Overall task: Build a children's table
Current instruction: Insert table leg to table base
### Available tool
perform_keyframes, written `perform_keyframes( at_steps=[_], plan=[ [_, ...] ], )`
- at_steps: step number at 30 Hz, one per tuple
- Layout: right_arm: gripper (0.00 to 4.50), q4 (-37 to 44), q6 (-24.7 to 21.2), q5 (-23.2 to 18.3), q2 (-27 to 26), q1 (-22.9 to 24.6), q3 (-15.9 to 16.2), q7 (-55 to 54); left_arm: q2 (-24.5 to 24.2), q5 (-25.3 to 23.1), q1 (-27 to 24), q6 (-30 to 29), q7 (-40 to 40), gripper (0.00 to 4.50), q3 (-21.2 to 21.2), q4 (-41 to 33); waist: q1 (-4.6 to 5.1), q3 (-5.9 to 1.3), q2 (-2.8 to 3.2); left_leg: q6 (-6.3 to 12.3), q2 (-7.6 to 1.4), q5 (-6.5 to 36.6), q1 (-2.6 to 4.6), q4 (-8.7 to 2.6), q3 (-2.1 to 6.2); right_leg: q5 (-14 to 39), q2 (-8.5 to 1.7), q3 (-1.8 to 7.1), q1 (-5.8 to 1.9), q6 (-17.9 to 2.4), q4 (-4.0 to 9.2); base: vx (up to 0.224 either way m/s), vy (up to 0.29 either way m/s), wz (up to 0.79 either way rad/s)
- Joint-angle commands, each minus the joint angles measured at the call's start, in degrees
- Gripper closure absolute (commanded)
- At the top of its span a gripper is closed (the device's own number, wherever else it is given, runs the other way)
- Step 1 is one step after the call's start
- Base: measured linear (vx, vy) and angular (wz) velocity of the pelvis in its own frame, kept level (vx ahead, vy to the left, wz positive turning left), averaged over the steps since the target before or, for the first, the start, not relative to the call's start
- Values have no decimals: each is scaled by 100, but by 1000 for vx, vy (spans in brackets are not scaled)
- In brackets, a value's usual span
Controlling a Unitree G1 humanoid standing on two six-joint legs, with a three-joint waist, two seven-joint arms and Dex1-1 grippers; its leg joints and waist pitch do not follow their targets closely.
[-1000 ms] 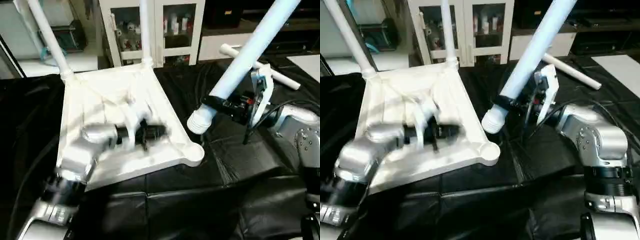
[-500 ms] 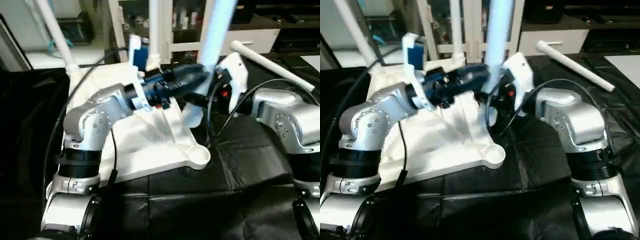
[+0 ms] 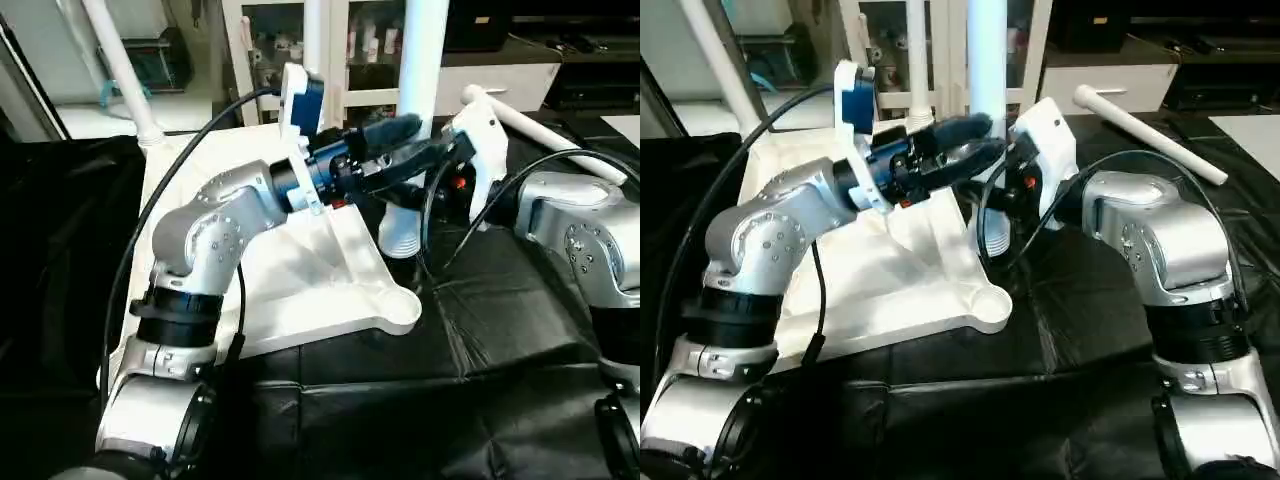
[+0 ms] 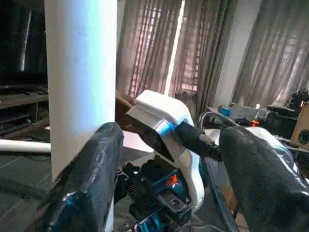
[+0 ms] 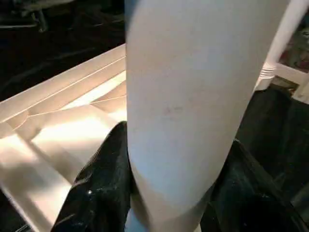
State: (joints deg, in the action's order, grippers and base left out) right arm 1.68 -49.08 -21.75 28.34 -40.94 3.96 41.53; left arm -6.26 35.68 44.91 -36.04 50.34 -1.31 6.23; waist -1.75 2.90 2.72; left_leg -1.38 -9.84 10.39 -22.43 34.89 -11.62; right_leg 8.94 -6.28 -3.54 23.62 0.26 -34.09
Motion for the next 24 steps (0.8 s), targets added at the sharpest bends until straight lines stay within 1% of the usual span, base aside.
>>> perform_keyframes(
  at_steps=[1,2,4,5,6,7,8,9,11,14,16,17,18,19,20,22,24],
  plan=[
    [269,32,196,4,-40,-234,-64,-67,-141,41,-8,-70,-101,58,-250,-10,-16,-410,-121,44,-232,1208,115,-406,134,1698,-181,181,-290,-1106,401,0,0,0],
    [269,5,217,7,-56,-259,-112,-115,-161,51,-9,-49,-95,51,-269,20,-22,-413,-106,61,-235,1167,131,-398,129,1619,-175,186,-274,-1145,393,0,0,0],
    [269,122,169,-101,-28,-230,-144,12,-156,33,54,123,-239,45,-381,216,-25,-419,-101,110,-234,1085,132,-392,124,1452,-157,183,-281,-1202,377,0,0,0],
    [269,127,166,-105,-27,-229,-144,18,-156,32,56,127,-243,35,-384,221,-30,-418,-115,148,-236,1048,131,-388,119,1367,-158,186,-289,-1232,365,0,0,0],
    [269,221,121,-174,7,-190,-124,129,-137,61,94,166,-285,35,-446,290,-32,-424,-108,187,-235,1000,121,-383,122,1259,-153,183,-302,-1251,350,0,0,0],
    [269,313,100,-231,7,-148,-123,190,-115,142,140,168,-317,16,-536,351,-40,-440,-106,242,-234,910,126,-371,121,1093,-150,184,-313,-1270,327,0,0,0],
    [269,393,80,-281,-12,-109,-131,217,-95,246,181,141,-333,12,-630,390,-42,-441,-104,274,-236,855,123,-371,124,1017,-152,183,-316,-1290,322,0,0,0],
    [269,395,79,-282,-13,-108,-132,217,-95,249,181,140,-333,10,-632,390,-56,-445,-97,311,-243,771,132,-366,120,907,-154,183,-307,-1337,310,0,0,0],
    [269,461,90,-324,-25,-84,-115,243,-85,288,191,121,-378,1,-651,367,-72,-443,-95,344,-252,758,135,-364,115,876,-160,180,-302,-1421,303,0,0,0],
    [269,471,78,-375,-45,-102,-80,263,-66,273,196,167,-406,0,-634,359,-88,-428,-94,276,-253,897,142,-374,114,1097,-165,183,-297,-1391,325,0,0,0],
    [269,487,45,-393,-58,-108,-35,308,-12,347,211,151,-426,0,-663,327,-88,-419,-94,205,-251,1009,141,-380,117,1252,-172,182,-299,-1347,339,0,0,0],
    [269,493,31,-390,-66,-108,1,330,22,422,220,116,-414,0,-682,288,-89,-418,-62,145,-253,1078,145,-388,127,1316,-170,181,-295,-1311,348,0,0,0],
    [269,503,4,-361,-108,-94,88,329,85,632,221,-27,-350,0,-719,156,-84,-417,-67,118,-253,1093,145,-391,125,1316,-168,179,-297,-1310,341,0,0,0],
    [269,503,-1,-360,-115,-92,104,327,90,651,220,-41,-337,0,-713,136,-86,-420,-74,104,-252,1095,141,-392,127,1305,-170,179,-300,-1316,341,0,0,0],
    [269,510,-35,-361,-147,-79,184,323,102,715,204,-106,-272,0,-664,46,-86,-425,-78,95,-255,1090,143,-392,129,1257,-171,179,-300,-1327,334,0,0,0],
    [269,520,-57,-365,-156,-72,222,330,96,719,188,-132,-241,0,-624,12,-77,-425,-80,122,-249,1060,131,-390,130,1205,-167,181,-304,-1325,331,0,0,0],
    [269,558,-135,-386,-154,-53,343,397,70,513,128,-17,-171,0,-391,-13,-75,-421,-85,138,-245,1054,130,-388,128,1234,-167,184,-304,-1297,341,0,0,0]
  ],
)
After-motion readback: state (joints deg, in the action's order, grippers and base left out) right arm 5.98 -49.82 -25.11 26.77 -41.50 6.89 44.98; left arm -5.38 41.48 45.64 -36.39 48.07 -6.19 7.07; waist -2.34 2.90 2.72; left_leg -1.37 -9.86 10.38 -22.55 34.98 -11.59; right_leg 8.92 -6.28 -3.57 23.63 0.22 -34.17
